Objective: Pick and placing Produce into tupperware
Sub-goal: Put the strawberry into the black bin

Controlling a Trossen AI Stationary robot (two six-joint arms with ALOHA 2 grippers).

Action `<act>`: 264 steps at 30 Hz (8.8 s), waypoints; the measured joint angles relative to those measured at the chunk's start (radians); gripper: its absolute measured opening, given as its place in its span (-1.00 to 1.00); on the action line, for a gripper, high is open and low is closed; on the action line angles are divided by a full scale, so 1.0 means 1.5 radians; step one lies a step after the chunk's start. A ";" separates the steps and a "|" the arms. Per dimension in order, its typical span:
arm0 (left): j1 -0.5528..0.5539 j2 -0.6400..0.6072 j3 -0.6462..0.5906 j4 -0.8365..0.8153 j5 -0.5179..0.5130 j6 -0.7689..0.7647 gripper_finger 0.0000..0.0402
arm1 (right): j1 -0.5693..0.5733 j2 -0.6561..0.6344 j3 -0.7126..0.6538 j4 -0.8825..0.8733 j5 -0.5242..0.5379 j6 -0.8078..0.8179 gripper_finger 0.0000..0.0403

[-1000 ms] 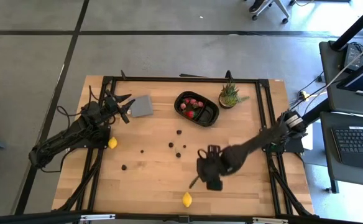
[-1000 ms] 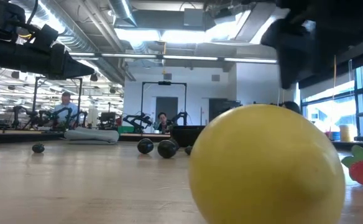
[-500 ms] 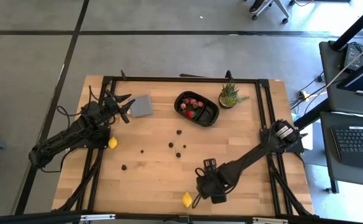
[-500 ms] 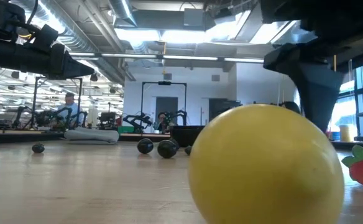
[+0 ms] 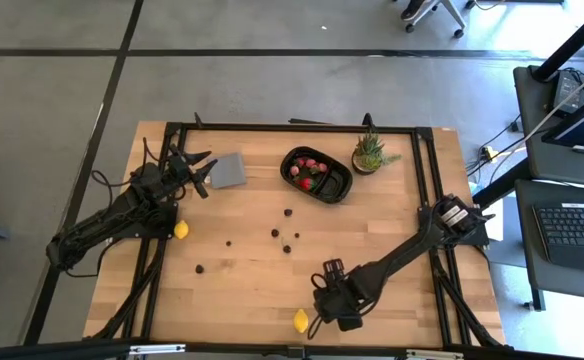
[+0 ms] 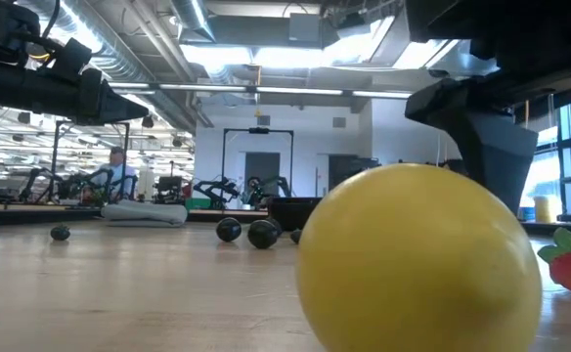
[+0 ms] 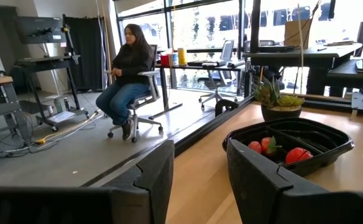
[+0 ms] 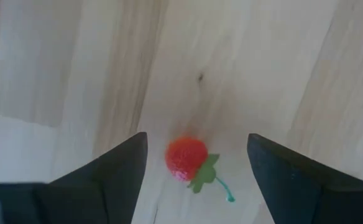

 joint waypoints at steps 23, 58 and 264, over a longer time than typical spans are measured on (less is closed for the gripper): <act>0.000 0.000 0.000 0.000 0.000 -0.001 -0.30 | 0.003 0.012 -0.030 0.022 -0.030 0.042 0.04; 0.000 0.000 0.000 0.000 0.000 -0.052 -0.30 | -0.343 -0.117 -0.031 -0.123 -0.036 -0.097 -0.96; 0.000 0.000 0.000 -0.003 0.020 -0.051 -0.30 | -0.652 -0.555 -0.365 -0.029 -0.132 -0.052 -0.16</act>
